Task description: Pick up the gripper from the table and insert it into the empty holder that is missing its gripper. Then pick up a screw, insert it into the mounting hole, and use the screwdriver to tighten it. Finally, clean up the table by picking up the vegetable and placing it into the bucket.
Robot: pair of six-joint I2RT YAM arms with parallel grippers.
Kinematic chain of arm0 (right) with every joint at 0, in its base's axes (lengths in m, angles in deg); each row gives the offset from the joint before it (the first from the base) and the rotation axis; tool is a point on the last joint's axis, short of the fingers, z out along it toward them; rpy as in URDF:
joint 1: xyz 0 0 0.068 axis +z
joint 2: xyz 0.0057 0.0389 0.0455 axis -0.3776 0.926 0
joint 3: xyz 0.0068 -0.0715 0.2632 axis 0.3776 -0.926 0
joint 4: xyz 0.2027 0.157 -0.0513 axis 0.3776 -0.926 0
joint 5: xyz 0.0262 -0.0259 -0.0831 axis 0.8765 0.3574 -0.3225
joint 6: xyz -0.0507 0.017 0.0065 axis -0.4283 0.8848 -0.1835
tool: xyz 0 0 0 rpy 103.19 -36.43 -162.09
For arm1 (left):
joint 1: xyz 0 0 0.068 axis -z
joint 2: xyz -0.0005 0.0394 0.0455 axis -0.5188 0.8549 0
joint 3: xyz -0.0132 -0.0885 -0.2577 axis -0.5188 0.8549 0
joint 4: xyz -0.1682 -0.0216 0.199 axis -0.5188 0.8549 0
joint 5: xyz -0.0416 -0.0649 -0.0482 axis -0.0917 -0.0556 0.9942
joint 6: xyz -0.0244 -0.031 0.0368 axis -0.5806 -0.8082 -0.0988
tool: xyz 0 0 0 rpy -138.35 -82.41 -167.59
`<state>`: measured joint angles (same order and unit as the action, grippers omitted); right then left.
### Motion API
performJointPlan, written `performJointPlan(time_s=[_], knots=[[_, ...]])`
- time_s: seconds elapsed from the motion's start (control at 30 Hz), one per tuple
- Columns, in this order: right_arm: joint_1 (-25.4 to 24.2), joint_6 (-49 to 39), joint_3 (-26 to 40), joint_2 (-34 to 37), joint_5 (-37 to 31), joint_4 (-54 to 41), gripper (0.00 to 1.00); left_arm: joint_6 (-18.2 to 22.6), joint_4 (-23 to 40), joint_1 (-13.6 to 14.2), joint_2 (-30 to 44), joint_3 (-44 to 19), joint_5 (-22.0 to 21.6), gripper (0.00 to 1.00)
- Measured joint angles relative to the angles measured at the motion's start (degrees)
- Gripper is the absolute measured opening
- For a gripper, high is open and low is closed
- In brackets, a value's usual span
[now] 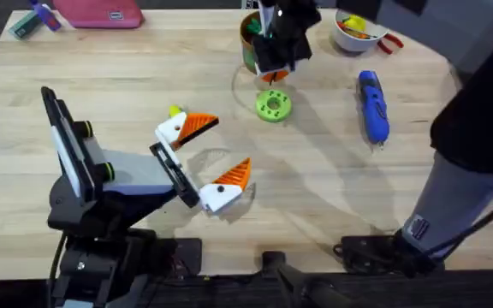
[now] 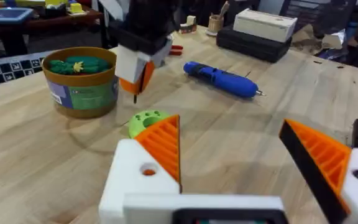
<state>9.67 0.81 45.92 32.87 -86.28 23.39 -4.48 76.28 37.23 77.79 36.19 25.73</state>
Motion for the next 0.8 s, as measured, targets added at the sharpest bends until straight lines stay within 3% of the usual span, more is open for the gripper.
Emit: performJointPlan(time_s=[0.27,0.5,0.63,0.8], knots=[[0.0,-3.1,10.7,-1.6,0.5,-12.0,0.006,0.0,0.0,0.0,0.0,0.0,0.0,0.985],[0.9,-14.4,24.6,-4.9,6.1,-22.5,0.006,0.0,0.0,0.0,0.0,0.0,0.0,0.985],[4.5,-20.6,29.4,-6.2,7.3,-25.6,0.006,0.0,0.0,0.0,0.0,0.0,0.0,0.986],[12.1,-27.8,30.2,-6.1,7.8,-25.8,0.006,0.0,0.0,0.0,0.0,0.0,0.0,0.985]])
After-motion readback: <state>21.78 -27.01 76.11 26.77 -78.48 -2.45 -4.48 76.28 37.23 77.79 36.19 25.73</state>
